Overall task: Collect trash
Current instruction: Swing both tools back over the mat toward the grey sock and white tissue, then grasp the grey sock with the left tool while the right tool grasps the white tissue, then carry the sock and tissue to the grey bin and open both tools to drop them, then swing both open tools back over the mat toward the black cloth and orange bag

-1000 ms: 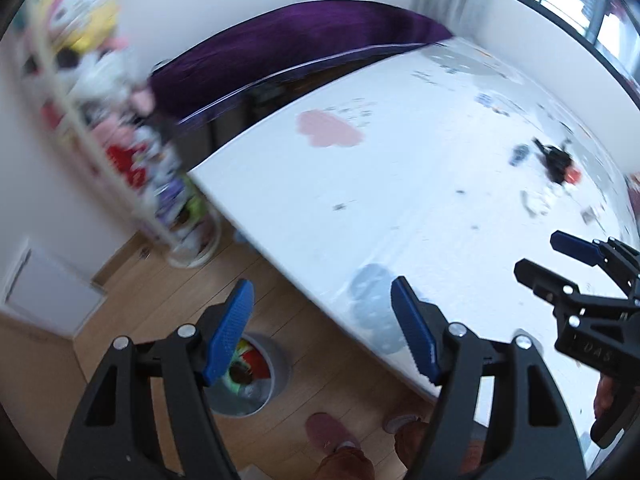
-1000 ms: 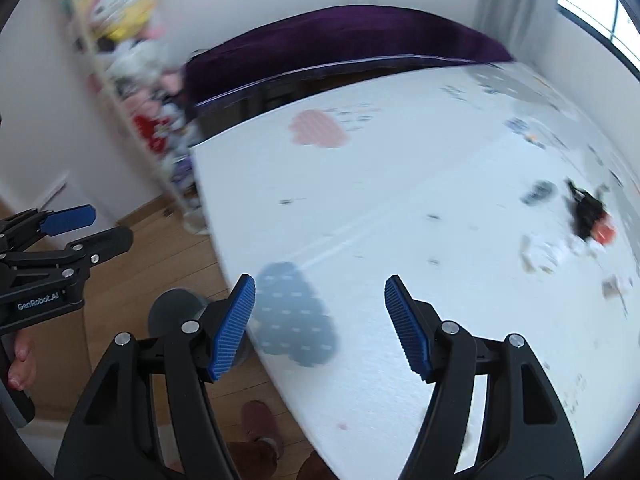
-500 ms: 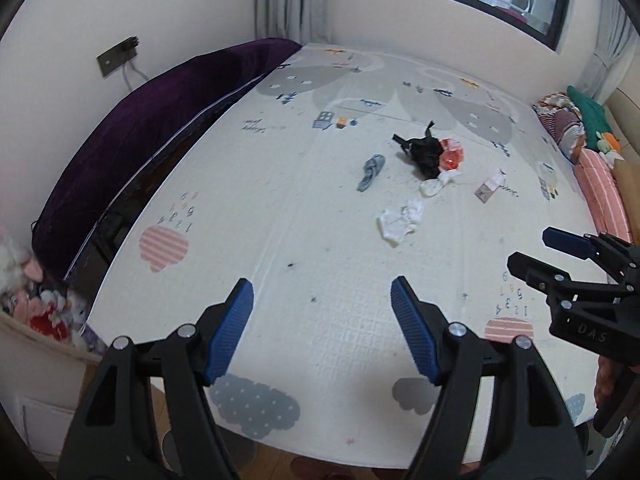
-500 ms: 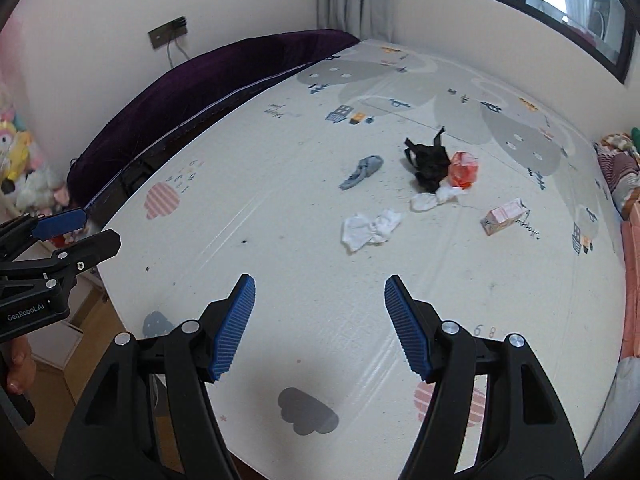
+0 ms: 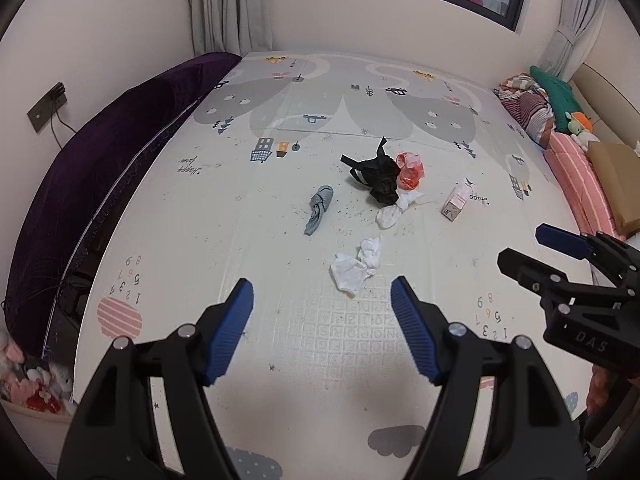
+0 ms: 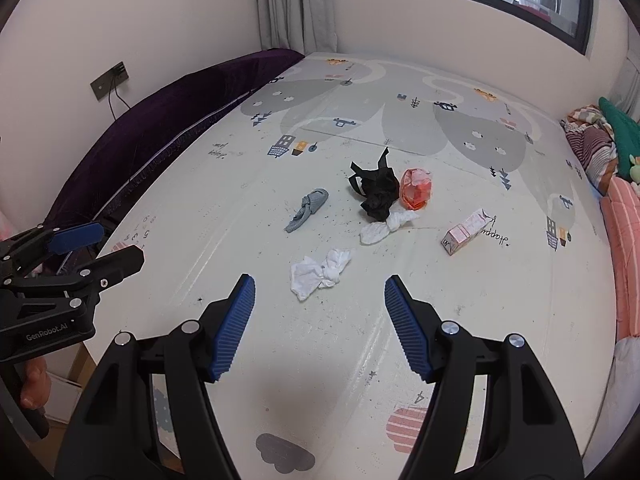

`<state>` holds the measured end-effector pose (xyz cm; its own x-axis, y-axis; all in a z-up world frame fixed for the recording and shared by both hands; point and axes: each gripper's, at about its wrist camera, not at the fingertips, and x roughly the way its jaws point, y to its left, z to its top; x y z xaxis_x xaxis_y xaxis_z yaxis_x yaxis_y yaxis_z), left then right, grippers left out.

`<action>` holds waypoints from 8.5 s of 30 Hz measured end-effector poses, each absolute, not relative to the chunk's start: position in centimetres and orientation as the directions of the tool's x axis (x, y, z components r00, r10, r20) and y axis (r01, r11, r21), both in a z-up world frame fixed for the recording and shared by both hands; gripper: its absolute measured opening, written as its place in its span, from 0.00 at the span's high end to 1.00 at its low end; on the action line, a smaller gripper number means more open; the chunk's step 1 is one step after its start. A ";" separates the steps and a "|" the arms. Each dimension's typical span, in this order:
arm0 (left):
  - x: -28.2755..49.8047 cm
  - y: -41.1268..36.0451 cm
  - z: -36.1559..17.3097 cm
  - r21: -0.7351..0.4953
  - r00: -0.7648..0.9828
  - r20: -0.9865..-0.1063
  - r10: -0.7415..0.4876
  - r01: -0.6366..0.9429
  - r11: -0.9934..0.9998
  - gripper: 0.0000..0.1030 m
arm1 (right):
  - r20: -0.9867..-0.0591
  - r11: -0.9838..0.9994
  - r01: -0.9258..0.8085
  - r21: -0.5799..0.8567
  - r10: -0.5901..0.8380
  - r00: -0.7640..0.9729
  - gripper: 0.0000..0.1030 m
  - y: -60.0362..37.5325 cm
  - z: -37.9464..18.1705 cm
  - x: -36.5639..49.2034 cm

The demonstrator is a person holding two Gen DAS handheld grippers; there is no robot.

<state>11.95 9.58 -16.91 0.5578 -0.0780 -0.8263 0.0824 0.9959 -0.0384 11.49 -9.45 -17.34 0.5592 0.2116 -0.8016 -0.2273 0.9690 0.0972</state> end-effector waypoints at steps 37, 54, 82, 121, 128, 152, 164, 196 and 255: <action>34.5 12.1 -40.5 -0.051 0.425 -0.874 -0.235 0.401 0.915 0.31 | -0.880 0.994 0.083 0.068 0.021 0.475 0.37 -4.1 -39.2 27.1; 38.0 8.4 -47.0 0.014 0.412 -0.886 -0.213 0.482 0.876 0.40 | -0.899 0.991 0.108 0.085 0.029 0.437 0.37 -4.8 -42.2 27.6; 30.0 12.7 -42.8 -0.016 0.420 -0.878 -0.230 0.454 0.891 0.94 | -0.917 0.994 0.080 0.070 0.033 0.398 0.32 -2.8 -44.7 27.1; 12.7 21.3 -32.3 -0.018 0.497 -0.867 0.018 -0.068 0.998 0.94 | -0.888 0.859 -0.497 0.125 0.320 0.330 0.71 4.6 -33.7 17.9; 5.6 26.3 -30.5 -0.005 0.484 -0.867 0.121 -0.251 0.968 0.94 | -0.876 0.747 -0.652 0.129 0.394 0.278 0.71 11.2 -32.2 13.6; -31.0 38.5 -29.6 -0.006 0.286 -0.883 0.372 -0.801 0.599 0.94 | -0.847 0.110 -0.976 0.188 0.521 -0.104 0.71 35.5 -30.9 -18.9; -42.2 37.8 -35.8 -0.042 0.181 -0.910 0.373 -0.935 0.352 0.94 | -0.881 -0.160 -0.965 0.210 0.397 -0.257 0.71 40.9 -38.6 -32.0; -42.1 38.3 -39.8 -0.057 0.196 -0.908 0.370 -0.934 0.353 0.94 | -0.907 -0.145 -0.978 0.151 0.372 -0.195 0.44 40.9 -40.5 -29.6; -6.0 19.1 -11.9 0.042 0.524 -0.826 0.209 -0.311 0.949 0.24 | -0.818 0.812 -0.580 0.058 0.372 0.439 0.43 1.3 -12.8 1.5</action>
